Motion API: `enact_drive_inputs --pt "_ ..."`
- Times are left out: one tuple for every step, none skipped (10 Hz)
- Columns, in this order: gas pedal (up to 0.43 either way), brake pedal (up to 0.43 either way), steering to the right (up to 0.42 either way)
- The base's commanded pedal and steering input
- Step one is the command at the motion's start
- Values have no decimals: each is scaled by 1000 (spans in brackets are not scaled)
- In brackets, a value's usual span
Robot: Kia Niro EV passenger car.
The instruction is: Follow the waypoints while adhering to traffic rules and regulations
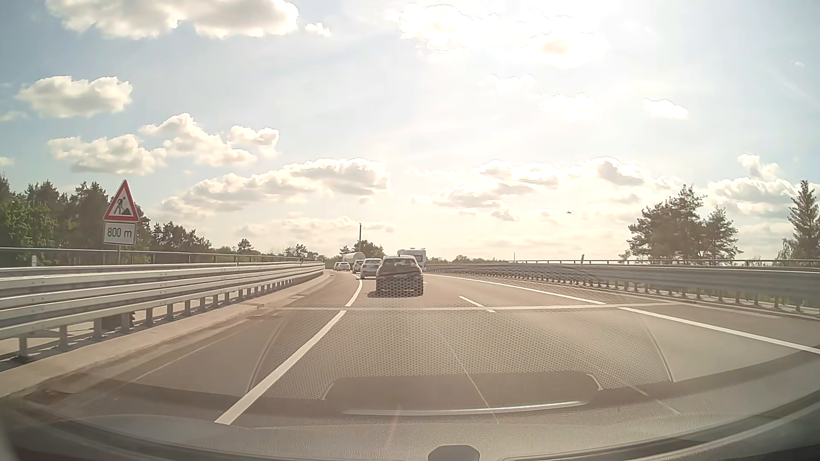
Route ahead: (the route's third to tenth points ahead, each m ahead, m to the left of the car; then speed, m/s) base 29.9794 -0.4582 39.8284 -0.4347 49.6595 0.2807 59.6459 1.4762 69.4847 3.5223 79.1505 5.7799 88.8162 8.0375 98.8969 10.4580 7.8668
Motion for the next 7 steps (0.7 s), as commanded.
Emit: enact_drive_inputs --pt "130 0 -15" --pt "130 0 -15" --pt "130 0 -15" --pt "130 0 -15" --pt "130 0 -15" --pt "130 0 -15" --pt "130 0 -16"
